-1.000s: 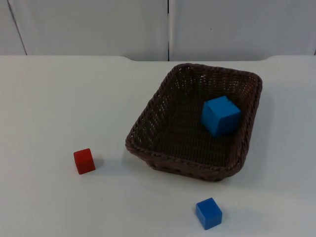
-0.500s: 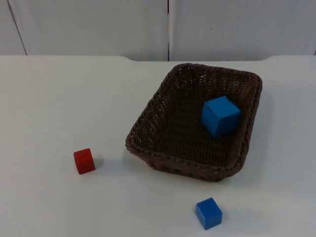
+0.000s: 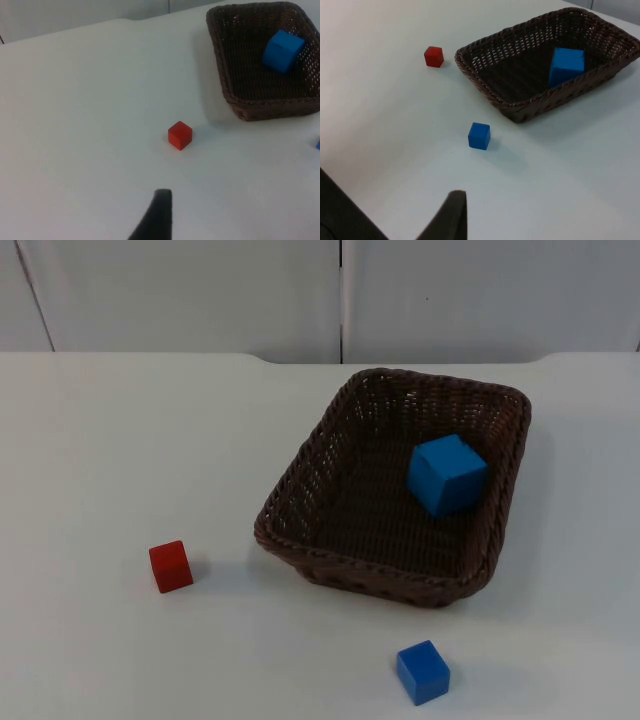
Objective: Pick up the basket with the left hand and place the largest block into the basket with the right hand.
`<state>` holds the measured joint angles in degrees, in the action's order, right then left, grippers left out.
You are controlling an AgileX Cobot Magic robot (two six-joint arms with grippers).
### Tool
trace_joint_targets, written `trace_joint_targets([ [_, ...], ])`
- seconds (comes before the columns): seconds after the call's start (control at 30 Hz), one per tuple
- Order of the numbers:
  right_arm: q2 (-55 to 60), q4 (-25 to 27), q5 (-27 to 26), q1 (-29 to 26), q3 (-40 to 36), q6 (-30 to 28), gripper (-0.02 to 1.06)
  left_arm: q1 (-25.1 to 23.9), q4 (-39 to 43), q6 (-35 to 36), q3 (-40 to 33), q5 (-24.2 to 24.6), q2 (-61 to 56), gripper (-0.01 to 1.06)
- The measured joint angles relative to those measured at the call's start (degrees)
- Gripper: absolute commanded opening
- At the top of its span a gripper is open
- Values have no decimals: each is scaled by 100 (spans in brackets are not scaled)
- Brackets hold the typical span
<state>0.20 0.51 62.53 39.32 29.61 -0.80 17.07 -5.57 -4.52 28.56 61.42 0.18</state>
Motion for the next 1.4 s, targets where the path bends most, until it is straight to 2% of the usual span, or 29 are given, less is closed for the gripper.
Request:
trace_joint_targets([
  [0.07,0,0,0,0,0,13,105,0,0,12,0,0,0,105],
  [0.1,0,0,0,0,0,13,105,0,0,12,0,0,0,105],
  [1.13,0,0,0,0,0,13,105,0,0,12,0,0,0,105],
  [1.4,0,0,-10,-252,0,13,105,0,0,12,0,0,0,105],
])
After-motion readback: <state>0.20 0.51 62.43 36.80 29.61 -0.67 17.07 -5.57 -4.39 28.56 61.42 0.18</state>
